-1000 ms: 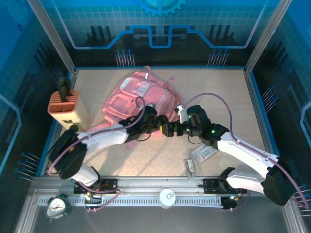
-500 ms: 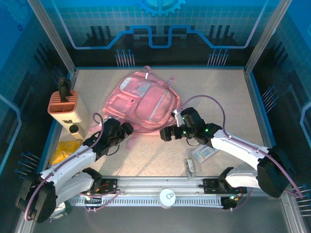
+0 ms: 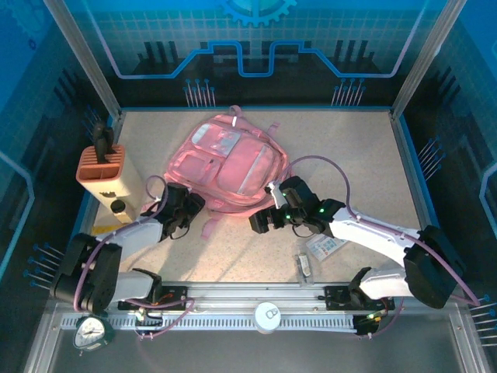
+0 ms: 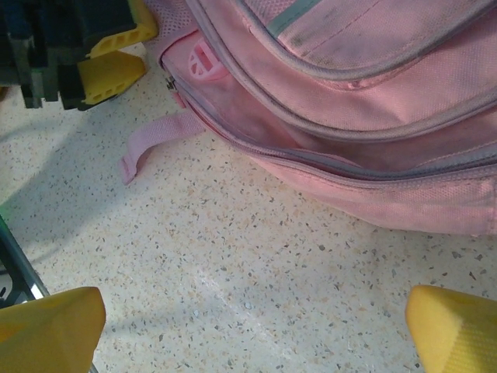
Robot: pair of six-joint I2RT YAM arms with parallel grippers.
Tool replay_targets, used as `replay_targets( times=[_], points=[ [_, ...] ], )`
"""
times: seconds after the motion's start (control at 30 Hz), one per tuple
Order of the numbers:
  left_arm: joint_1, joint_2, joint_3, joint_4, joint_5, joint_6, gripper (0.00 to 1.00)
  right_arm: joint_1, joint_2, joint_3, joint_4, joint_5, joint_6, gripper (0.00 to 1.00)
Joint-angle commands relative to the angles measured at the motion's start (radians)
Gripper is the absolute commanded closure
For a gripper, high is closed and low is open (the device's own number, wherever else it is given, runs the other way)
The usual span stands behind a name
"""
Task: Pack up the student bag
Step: Zip the student bag at the center of the table.
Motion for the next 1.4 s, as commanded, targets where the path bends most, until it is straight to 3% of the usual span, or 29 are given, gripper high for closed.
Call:
replay_targets(
  times=[0.0,0.3,0.5,0.7,0.9,1.13,1.37],
  points=[
    [0.014,0.066,0.055,0.088,0.056,-0.011,0.51,0.010,0.013,0.025,0.004,0.007,-0.012,0.00],
    [0.002,0.097,0.048,0.214,0.150,-0.029,0.86,0.004,0.026,0.076,-0.110,0.092,-0.067,0.00],
    [-0.099,0.040,0.061,0.204,0.120,-0.073,0.94,-0.002,0.032,0.160,-0.264,0.203,-0.091,0.00],
    [-0.232,0.016,0.096,0.203,0.046,-0.159,0.99,0.021,0.041,0.191,-0.338,0.232,-0.015,0.00],
    [-0.338,0.028,0.118,0.239,-0.008,-0.244,1.00,0.134,0.103,0.196,-0.282,0.292,0.118,0.01],
    [-0.431,-0.006,0.128,0.198,-0.100,-0.279,1.00,0.171,0.190,0.150,-0.087,0.346,0.280,0.15],
    [-0.470,0.006,0.133,0.226,-0.104,-0.301,1.00,0.169,0.265,0.166,0.004,0.443,0.347,0.38]
  ],
)
